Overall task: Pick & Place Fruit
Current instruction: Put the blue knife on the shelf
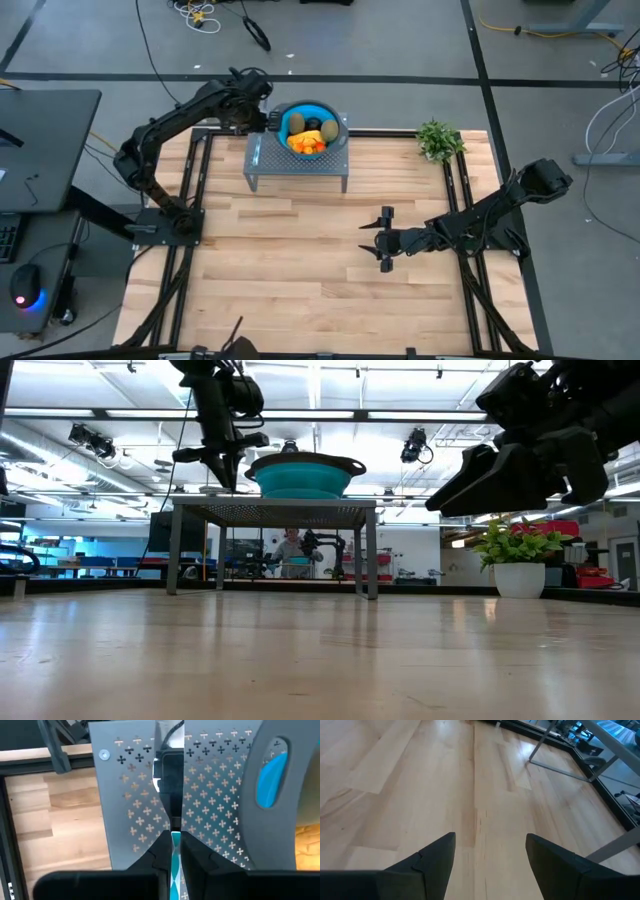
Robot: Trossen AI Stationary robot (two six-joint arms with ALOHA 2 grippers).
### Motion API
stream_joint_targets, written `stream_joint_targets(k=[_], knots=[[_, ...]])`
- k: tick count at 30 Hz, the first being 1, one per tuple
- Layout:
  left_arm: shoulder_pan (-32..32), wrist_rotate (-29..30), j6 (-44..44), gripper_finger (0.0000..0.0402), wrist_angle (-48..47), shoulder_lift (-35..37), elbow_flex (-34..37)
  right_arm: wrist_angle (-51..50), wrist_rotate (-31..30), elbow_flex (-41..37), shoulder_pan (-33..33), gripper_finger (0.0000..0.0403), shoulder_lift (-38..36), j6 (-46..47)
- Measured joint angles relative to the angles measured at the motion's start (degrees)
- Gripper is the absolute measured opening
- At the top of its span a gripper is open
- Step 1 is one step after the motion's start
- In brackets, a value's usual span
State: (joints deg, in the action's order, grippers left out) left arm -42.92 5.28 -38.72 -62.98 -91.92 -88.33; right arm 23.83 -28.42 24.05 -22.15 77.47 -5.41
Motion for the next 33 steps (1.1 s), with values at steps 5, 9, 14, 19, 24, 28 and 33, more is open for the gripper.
stream_joint_targets(k=[5,9,14,19,24,28,33], knots=[[0.8,1.4,-1.2,0.003,0.1,-0.1,0.0,0.0,0.0,0.0,0.0,0.0254,0.0,-0.4],[1.4,1.3,-1.1,0.003,0.1,-1.2,0.0,0.6,0.0,0.0,0.0,0.0254,0.0,-1.3],[1.7,1.3,-0.6,0.003,1.5,-2.1,0.1,0.7,0.0,0.0,0.0,0.0254,0.0,-2.1],[1.7,1.7,-0.9,0.003,2.3,-1.9,0.0,0.6,0.0,0.0,0.0,0.0254,0.0,-2.1],[1.8,3.8,0.0,0.003,2.0,-2.9,0.0,0.6,0.0,0.0,0.0,0.0254,0.0,-2.2],[2.1,3.2,0.1,0.0032,1.9,-3.7,0.1,0.6,0.0,0.0,0.0,0.0254,0.0,-2.2],[2.1,2.9,0.1,0.0037,1.4,-3.8,0.1,0.4,0.0,0.0,0.0,0.0254,0.0,-2.2]])
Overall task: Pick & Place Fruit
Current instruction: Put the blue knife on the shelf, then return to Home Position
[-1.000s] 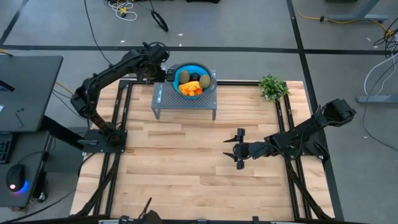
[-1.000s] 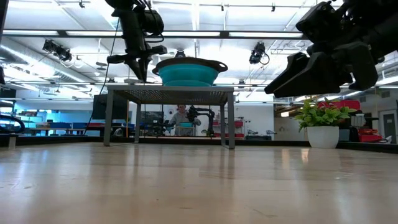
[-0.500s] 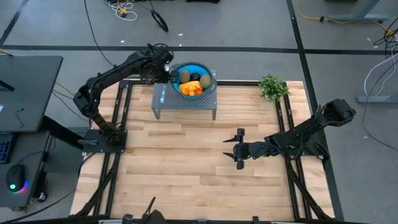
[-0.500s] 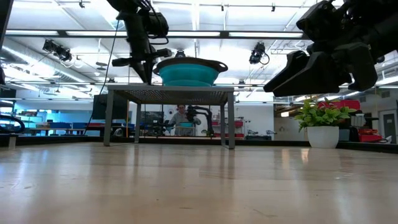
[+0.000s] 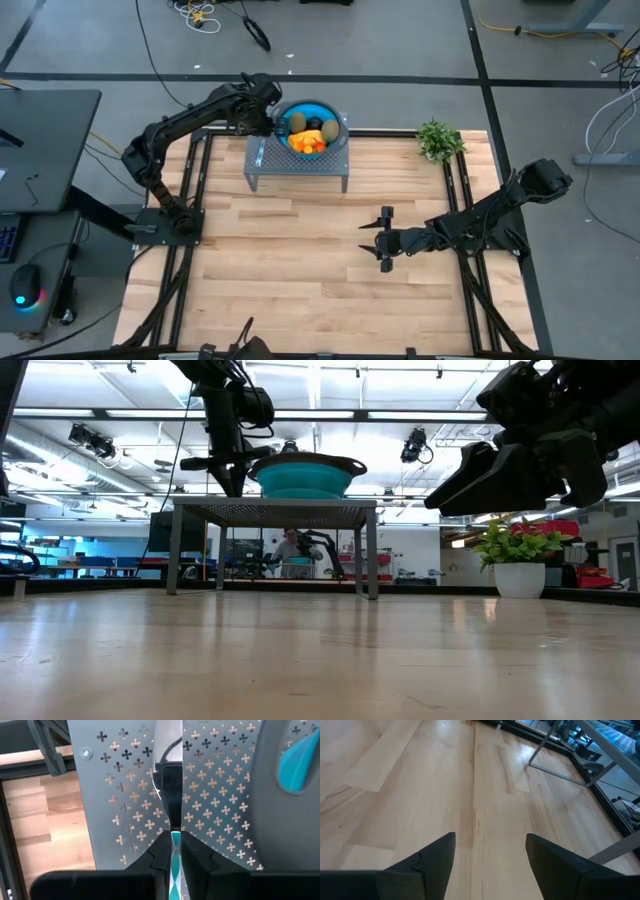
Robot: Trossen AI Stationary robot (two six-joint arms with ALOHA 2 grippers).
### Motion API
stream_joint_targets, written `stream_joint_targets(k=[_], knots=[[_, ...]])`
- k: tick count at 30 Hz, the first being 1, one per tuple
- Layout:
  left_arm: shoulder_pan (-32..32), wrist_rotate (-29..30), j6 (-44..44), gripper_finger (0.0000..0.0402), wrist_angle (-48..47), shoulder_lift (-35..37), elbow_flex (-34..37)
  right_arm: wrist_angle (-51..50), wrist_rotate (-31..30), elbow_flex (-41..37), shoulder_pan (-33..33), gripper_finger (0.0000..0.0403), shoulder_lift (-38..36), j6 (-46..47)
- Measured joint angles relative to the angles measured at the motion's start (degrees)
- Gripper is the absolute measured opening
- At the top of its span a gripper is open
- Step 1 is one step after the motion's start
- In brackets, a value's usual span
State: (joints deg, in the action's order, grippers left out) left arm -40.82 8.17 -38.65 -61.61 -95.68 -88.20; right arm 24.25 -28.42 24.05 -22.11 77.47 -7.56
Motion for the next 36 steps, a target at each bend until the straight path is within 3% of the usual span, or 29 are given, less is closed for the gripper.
stream_joint_targets(k=[20,36], knots=[[0.3,0.4,-2.1,0.0045,-4.3,0.0,0.0,0.0,0.0,0.0,0.0,0.0254,0.0,0.2],[0.4,0.0,-1.3,0.0113,-4.1,0.0,0.0,-0.1,0.0,0.0,0.0,0.0254,0.0,0.2]])
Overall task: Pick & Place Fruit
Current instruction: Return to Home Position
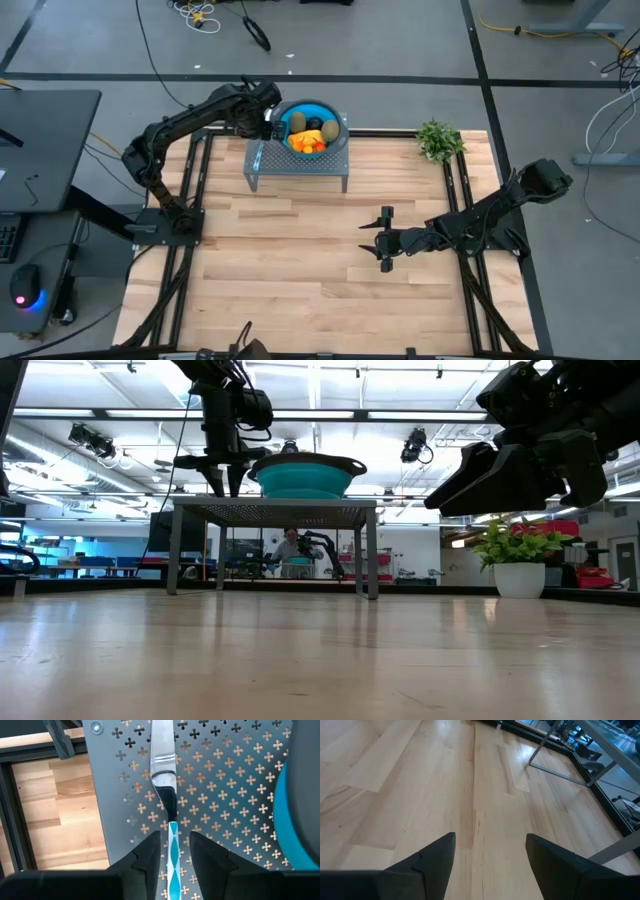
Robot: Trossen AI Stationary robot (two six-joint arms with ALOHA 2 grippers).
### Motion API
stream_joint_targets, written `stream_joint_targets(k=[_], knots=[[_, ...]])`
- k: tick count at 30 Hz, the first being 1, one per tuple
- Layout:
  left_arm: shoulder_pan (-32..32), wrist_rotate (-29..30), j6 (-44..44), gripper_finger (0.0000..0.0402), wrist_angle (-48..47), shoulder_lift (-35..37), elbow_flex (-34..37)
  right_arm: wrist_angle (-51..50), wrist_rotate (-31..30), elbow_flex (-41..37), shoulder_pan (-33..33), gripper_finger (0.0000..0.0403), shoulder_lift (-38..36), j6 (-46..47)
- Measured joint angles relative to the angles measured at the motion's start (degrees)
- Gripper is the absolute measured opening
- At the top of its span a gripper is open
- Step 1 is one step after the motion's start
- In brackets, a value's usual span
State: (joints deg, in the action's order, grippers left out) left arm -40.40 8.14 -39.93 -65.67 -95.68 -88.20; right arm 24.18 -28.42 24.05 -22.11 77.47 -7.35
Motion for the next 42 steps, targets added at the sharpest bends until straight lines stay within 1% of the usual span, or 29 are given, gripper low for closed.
stream_joint_targets(k=[4,9,15,20,23,26,30,34,39,42], knots=[[0.0,-0.3,1.3,0.0116,0.0,0.0,0.0,0.0,0.0,0.0,0.0,0.0254,0.0,0.0],[0.0,-0.3,1.7,0.0108,-0.1,0.5,-0.2,0.0,0.0,0.0,0.0,0.0254,0.0,0.0],[0.0,0.7,2.3,0.0096,-2.4,3.5,-3.0,-0.1,0.0,0.0,0.0,0.0254,0.0,0.0],[0.8,4.2,4.5,0.0088,-4.4,7.6,-5.3,-0.7,0.0,0.0,0.0,0.0254,0.0,0.5],[2.6,8.7,7.7,0.0086,-4.6,10.7,-5.3,-1.0,0.0,0.0,0.0,0.0254,0.0,0.5],[6.2,15.1,9.9,0.0086,-4.5,14.0,-5.3,-1.1,0.0,0.0,0.0,0.0254,0.0,1.0],[12.5,22.7,10.4,0.0089,-4.2,17.5,-5.3,-1.3,0.0,0.0,0.0,0.0254,0.0,2.0],[19.7,27.7,10.4,0.0087,-4.1,20.1,-5.3,-1.3,0.0,0.0,0.0,0.0254,0.0,3.3],[30.0,33.9,9.7,0.0088,-3.9,20.7,-5.3,-1.4,-2.0,0.0,0.0,0.0254,0.0,5.1],[36.9,40.3,8.5,0.0089,-2.1,20.9,-3.3,-1.5,-3.2,0.0,0.0,0.0254,0.0,5.7]])
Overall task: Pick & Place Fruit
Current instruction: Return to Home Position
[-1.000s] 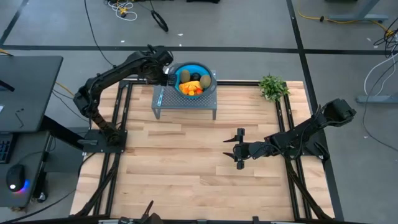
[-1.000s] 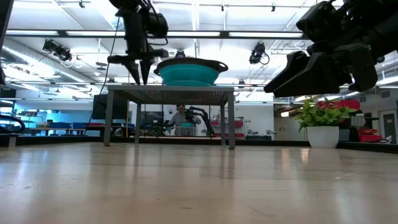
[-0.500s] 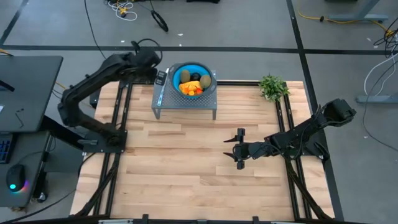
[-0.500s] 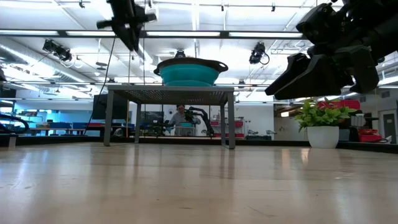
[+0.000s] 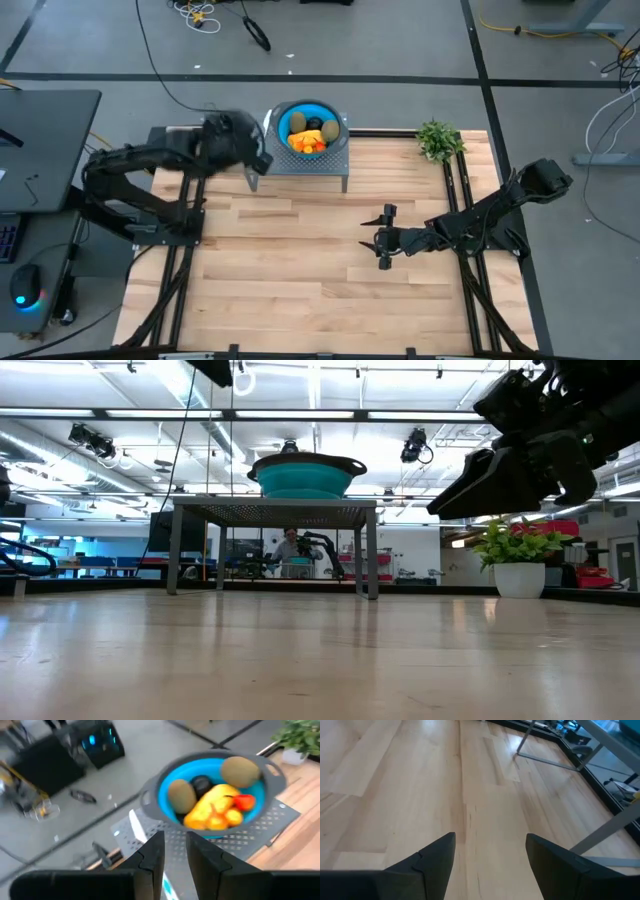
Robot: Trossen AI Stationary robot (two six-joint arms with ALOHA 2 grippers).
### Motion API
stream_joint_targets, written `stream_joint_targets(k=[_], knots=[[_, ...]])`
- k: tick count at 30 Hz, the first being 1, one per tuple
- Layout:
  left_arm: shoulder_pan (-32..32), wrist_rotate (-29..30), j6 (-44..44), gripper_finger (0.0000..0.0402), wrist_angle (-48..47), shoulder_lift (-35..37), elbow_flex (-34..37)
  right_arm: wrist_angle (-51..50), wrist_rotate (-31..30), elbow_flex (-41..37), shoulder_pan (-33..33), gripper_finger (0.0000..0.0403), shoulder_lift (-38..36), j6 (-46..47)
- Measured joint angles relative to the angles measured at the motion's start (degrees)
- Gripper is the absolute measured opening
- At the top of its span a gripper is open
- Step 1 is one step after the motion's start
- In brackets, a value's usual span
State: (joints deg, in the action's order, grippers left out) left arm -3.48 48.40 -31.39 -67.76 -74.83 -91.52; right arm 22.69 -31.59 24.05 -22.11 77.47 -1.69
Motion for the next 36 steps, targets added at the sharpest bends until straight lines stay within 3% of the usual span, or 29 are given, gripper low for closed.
stream_joint_targets(k=[5,9,15,19,23,29,33,36], knots=[[8.4,9.2,-5.9,0.0084,3.4,-0.2,9.0,-0.2,-0.2,0.0,0.0,0.0254,0.0,0.6],[13.0,11.1,-8.9,0.0079,9.8,-0.1,17.4,-0.2,-0.3,0.0,0.0,0.0254,0.0,2.0],[19.6,12.2,-1.6,0.0075,30.9,-0.2,29.5,0.0,-0.4,0.0,0.0,0.0254,0.0,3.4],[22.9,11.7,9.9,0.0075,52.5,-0.2,37.9,2.1,0.3,0.0,0.4,0.0254,0.0,4.3],[23.7,4.4,22.4,0.0075,80.8,-0.2,47.6,3.5,1.8,0.0,1.1,0.0254,0.0,4.5],[19.3,-16.8,31.9,0.0075,117.5,-0.2,62.5,3.9,2.1,0.0,2.7,0.0254,0.0,6.9],[13.9,-29.0,31.8,0.0075,129.3,-0.2,68.7,6.3,2.2,0.0,3.9,0.0254,0.0,7.2],[10.7,-30.7,32.2,0.0075,129.5,-0.2,70.1,9.8,2.2,0.0,5.1,0.0254,0.0,6.5]])
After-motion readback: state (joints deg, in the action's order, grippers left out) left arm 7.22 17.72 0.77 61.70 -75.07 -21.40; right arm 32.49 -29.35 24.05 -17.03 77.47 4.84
